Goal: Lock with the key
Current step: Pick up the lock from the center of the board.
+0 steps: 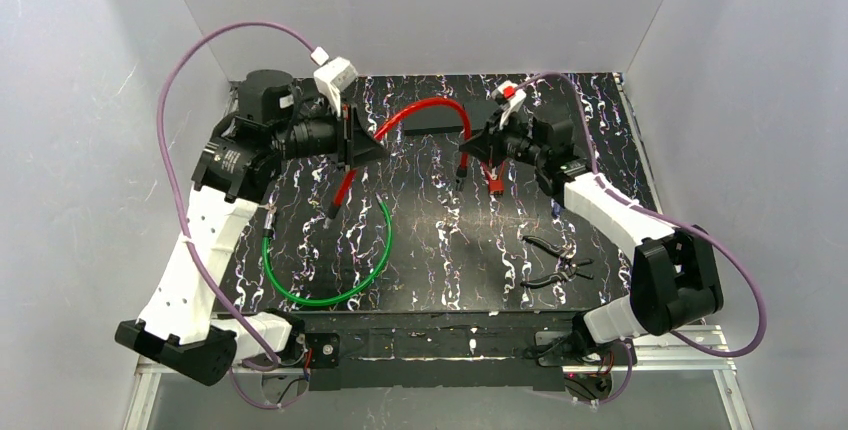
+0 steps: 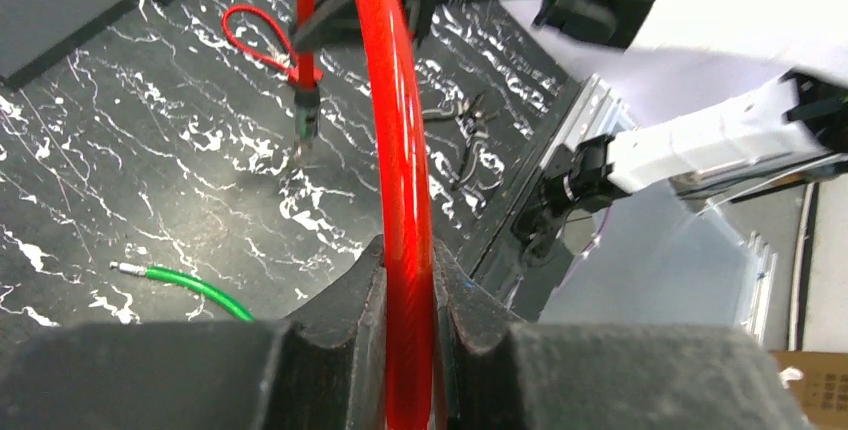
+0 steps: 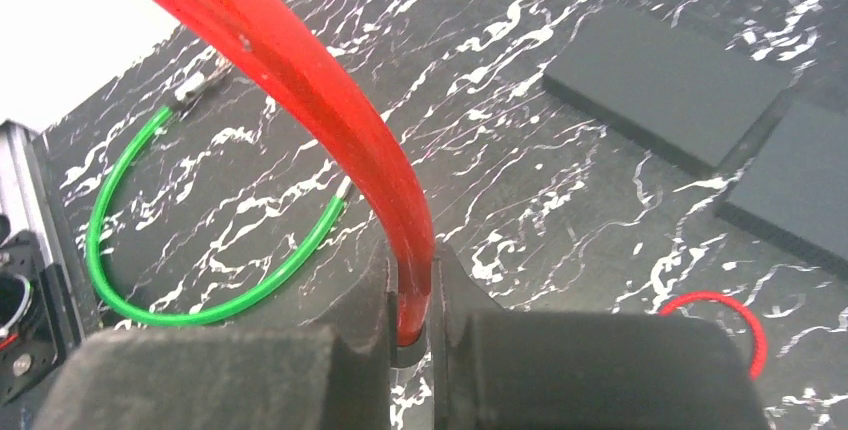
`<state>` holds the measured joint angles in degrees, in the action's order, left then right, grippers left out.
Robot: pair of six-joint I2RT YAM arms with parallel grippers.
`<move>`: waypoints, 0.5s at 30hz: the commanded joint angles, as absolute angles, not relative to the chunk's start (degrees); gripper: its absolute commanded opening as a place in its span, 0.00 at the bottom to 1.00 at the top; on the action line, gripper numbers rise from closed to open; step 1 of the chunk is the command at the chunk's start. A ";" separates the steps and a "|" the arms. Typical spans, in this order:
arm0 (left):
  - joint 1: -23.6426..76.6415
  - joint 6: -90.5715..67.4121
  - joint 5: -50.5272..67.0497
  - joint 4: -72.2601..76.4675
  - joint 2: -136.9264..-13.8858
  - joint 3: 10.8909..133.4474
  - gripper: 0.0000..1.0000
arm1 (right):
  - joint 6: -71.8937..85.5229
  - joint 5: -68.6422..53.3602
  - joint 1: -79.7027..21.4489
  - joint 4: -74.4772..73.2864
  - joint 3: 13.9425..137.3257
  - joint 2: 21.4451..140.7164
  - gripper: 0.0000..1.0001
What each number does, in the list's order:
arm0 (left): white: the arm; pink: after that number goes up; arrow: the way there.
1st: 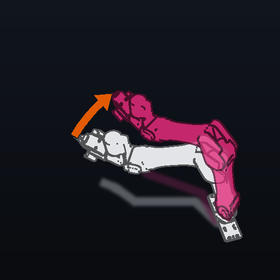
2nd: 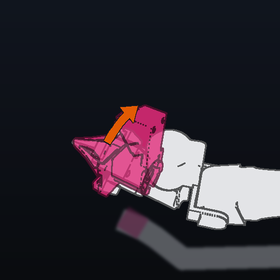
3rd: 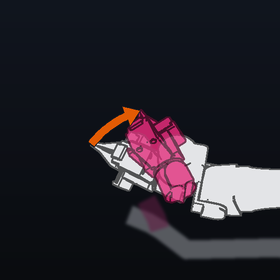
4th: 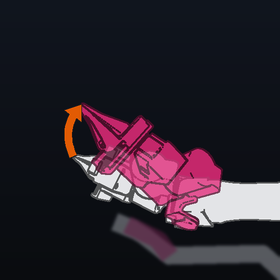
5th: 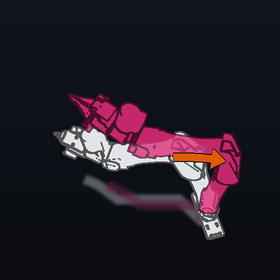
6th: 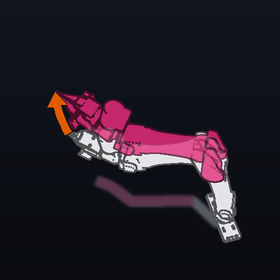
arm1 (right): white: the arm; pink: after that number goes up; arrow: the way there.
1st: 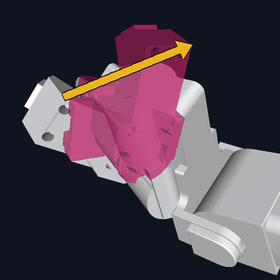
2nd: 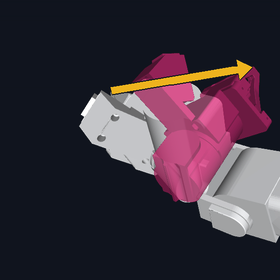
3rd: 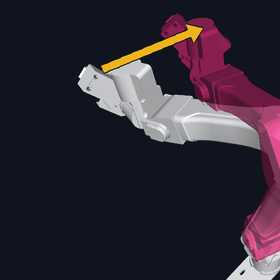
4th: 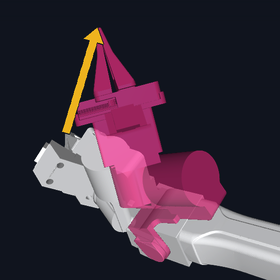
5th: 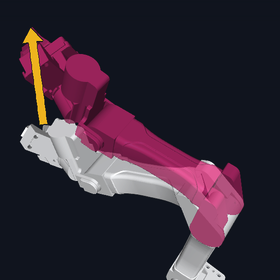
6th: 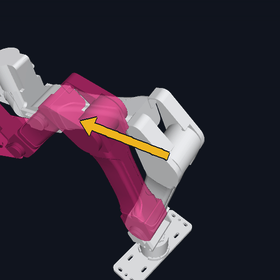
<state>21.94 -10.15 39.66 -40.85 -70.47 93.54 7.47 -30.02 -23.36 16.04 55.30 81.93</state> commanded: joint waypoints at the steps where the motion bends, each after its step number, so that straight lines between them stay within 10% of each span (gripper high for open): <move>1: 21.84 -2.57 40.90 -43.64 -66.62 86.37 0.06 | 10.64 -31.19 -20.80 18.93 63.10 80.51 0.01; 15: 21.80 8.66 40.36 -48.91 -66.18 81.94 0.40 | 13.73 -37.83 -19.43 16.46 70.48 80.17 0.01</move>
